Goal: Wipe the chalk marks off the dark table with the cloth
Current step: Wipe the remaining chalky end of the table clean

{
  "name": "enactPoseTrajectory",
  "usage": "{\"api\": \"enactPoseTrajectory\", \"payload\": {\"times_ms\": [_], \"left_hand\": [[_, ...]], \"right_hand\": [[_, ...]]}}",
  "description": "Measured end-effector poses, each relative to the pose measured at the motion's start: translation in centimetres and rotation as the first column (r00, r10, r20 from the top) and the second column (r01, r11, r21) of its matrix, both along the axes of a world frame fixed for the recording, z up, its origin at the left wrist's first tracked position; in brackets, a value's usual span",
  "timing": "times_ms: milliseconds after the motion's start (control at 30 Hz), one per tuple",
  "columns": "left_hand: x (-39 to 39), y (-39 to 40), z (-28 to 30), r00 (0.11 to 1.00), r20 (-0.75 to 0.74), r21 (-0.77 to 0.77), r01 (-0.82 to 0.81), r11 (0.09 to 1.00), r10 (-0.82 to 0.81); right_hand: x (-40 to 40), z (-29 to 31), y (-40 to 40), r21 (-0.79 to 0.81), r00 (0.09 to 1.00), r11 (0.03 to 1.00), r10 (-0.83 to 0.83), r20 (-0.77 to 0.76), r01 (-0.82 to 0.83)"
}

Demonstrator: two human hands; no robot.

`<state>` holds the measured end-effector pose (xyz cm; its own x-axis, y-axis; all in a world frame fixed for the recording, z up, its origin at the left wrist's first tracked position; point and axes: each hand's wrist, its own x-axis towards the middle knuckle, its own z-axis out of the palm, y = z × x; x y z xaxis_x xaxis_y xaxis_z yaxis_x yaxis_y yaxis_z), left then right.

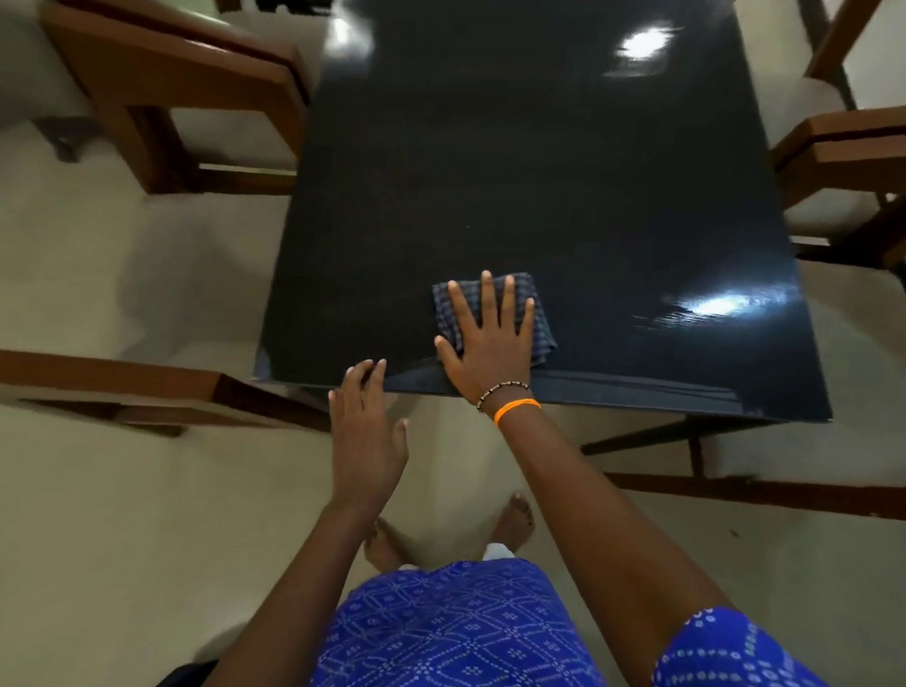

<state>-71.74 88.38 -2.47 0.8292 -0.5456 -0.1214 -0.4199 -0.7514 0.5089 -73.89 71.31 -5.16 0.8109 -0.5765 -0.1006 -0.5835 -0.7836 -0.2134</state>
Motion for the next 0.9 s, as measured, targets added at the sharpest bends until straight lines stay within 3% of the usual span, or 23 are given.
{"api": "enactPoseTrajectory", "payload": {"times_ms": [167,367,533,733,900], "left_hand": [[4.6,7.4,-0.5,0.991,-0.04,-0.019,-0.132,0.991,0.132],[7.1,11.7,-1.7,0.971,-0.117,-0.041,-0.213,0.976,0.207],[7.0,11.5,-1.8,0.965,-0.168,-0.057,-0.213,0.975,0.201],[4.6,9.9,-1.3,0.964,-0.139,-0.001,-0.229,0.973,0.227],[1.6,7.3,-0.6,0.992,-0.062,-0.001,-0.111,0.994,0.111]], "right_hand": [[8.7,0.0,10.0,0.038,0.978,0.977,0.21,0.0,-0.21],[13.3,0.1,16.0,0.055,0.953,0.952,0.303,-0.009,-0.302],[12.0,-0.2,16.5,0.011,0.908,0.908,0.418,-0.018,-0.418],[8.9,-1.0,14.3,-0.047,0.794,0.793,0.608,-0.009,-0.608],[4.0,-1.0,9.7,-0.05,0.839,0.84,0.542,0.046,-0.54]]}}
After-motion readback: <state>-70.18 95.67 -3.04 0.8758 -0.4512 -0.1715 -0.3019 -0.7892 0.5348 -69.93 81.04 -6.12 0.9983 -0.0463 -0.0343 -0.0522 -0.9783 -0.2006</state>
